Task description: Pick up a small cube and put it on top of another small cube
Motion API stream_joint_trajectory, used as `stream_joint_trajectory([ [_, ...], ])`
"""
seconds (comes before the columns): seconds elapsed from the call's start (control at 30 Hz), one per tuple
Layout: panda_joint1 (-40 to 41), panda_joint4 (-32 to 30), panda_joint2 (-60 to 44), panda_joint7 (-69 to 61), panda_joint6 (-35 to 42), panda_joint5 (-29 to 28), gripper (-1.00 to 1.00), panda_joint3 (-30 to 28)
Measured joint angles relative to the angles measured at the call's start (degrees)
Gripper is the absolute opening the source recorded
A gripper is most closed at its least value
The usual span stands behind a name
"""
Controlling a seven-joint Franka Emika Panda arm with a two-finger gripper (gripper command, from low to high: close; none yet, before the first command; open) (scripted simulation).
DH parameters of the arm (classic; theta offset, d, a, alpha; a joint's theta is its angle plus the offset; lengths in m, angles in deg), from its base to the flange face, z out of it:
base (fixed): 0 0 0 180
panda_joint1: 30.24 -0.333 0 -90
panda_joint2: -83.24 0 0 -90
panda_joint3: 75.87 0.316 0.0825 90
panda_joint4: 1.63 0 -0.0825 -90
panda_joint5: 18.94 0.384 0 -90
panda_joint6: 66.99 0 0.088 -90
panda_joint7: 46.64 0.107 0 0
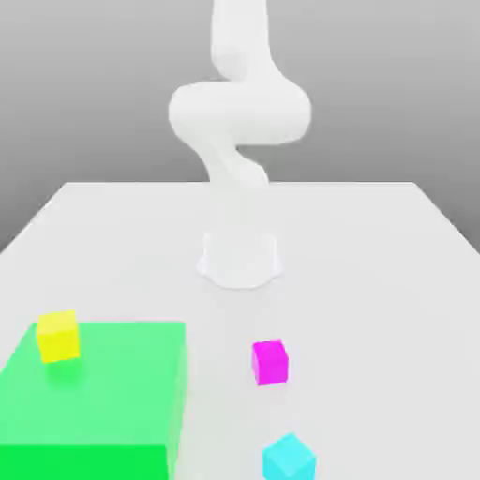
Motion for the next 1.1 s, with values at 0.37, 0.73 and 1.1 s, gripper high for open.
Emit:
stream_joint_trajectory([
  [0.37, -3.19, -20.49, -18.56, -2.36, -16.68, 0.99, 0.00, 1.13],
  [0.73, -6.07, -34.31, -47.65, -3.38, -40.46, 0.40, 0.00, 1.87],
  [1.1, -7.69, -32.94, -55.97, -2.98, -47.24, -0.01, -1.00, 0.27],
])
